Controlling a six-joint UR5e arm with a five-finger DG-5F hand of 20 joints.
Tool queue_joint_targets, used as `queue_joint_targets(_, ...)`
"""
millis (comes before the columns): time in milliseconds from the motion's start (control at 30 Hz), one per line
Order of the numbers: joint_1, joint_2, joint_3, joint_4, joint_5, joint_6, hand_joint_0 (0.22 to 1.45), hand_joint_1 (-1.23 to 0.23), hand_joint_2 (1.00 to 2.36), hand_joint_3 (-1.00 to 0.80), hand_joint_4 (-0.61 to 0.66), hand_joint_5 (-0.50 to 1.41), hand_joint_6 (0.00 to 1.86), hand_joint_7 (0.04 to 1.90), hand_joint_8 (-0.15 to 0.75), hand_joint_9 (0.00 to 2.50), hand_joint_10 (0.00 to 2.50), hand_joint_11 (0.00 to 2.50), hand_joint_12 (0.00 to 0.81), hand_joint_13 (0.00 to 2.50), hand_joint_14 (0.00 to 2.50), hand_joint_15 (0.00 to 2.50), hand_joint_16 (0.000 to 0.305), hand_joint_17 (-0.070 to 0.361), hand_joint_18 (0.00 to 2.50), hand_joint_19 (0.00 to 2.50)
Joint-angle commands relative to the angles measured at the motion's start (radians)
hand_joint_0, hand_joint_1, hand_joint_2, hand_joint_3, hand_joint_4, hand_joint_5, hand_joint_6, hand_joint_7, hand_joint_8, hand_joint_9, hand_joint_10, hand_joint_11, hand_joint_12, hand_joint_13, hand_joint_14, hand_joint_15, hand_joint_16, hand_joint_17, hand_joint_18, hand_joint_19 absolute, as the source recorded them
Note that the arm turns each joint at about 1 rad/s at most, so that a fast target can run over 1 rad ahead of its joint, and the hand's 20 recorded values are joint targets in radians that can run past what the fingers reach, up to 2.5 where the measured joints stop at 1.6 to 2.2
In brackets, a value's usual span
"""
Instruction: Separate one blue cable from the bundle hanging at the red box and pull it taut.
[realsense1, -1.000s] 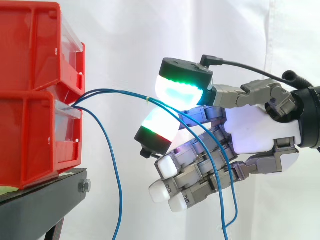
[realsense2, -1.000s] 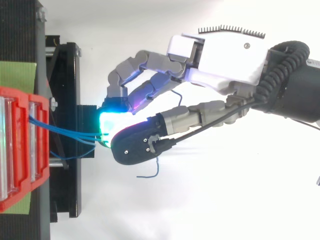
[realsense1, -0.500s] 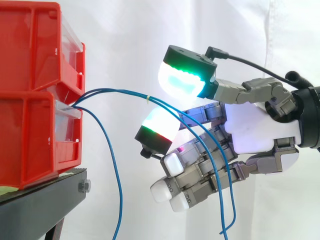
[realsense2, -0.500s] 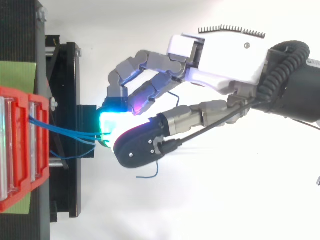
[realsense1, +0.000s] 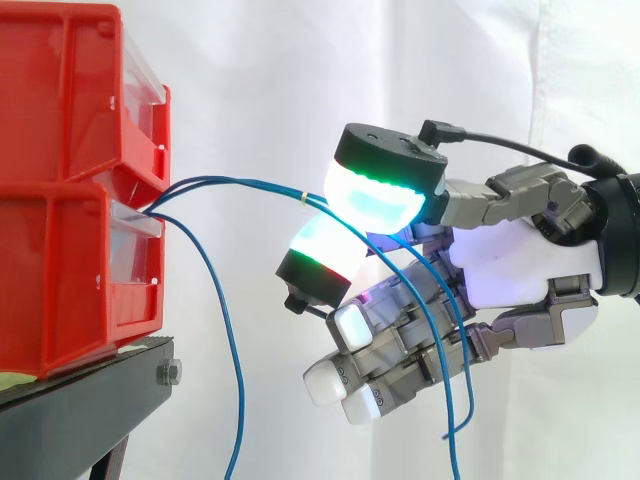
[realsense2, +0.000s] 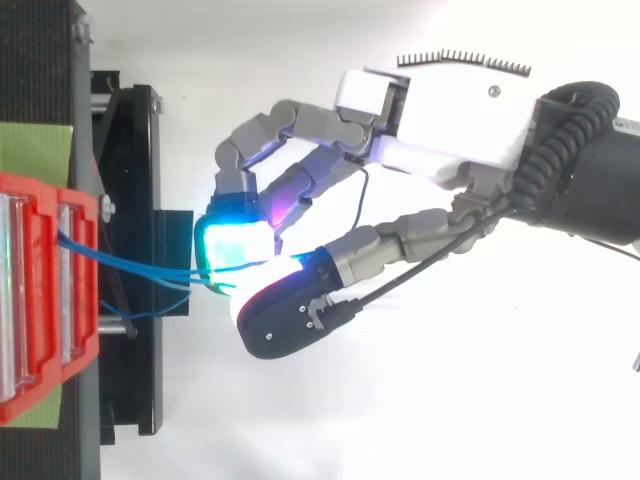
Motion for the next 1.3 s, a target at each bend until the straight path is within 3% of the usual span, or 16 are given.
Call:
queue_joint_targets(0, 0.0, 0.0, 0.0, -0.001, -0.002, 0.0, 0.76, -0.92, 1.0, -0.5, 0.0, -0.19, 0.93, 1.08, 0.243, 0.95, 0.02, 0.72, 0.285, 0.75, 0.01, 0.35, 0.041, 0.093, 0.59, 0.36)
queue_joint_targets(500, 0.0, 0.0, -0.001, -0.002, -0.002, 0.0, 0.61, -1.07, 1.0, -0.5, -0.04, -0.2, 0.93, 1.03, 0.195, 0.93, 0.02, 0.75, 0.266, 0.75, 0.02, 0.36, 0.037, 0.084, 0.55, 0.36)
queue_joint_targets(733, 0.0, 0.0, 0.0, -0.004, -0.002, 0.0, 0.46, -0.88, 1.0, -0.5, 0.04, -0.2, 0.91, 0.91, 0.249, 0.98, 0.02, 0.75, 0.307, 0.79, 0.01, 0.38, 0.045, 0.102, 0.6, 0.39)
queue_joint_targets(933, 0.0, 0.0, -0.001, -0.004, 0.0, 0.0, 0.5, -0.57, 1.0, -0.5, 0.04, -0.19, 0.88, 0.97, 0.27, 1.0, 0.02, 0.75, 0.312, 0.79, 0.02, 0.4, 0.049, 0.11, 0.6, 0.45)
queue_joint_targets(1100, 0.0, 0.0, 0.0, -0.004, 0.001, 0.0, 0.51, -0.53, 1.0, -0.5, 0.04, -0.19, 0.88, 1.0, 0.264, 1.01, 0.02, 0.75, 0.316, 0.78, 0.02, 0.41, 0.05, 0.114, 0.6, 0.47)
queue_joint_targets(1267, 0.0, 0.0, -0.001, -0.002, 0.001, 0.0, 0.49, -0.69, 1.0, -0.5, 0.05, -0.18, 0.88, 1.02, 0.274, 1.03, 0.02, 0.75, 0.318, 0.81, 0.02, 0.41, 0.051, 0.115, 0.62, 0.45)
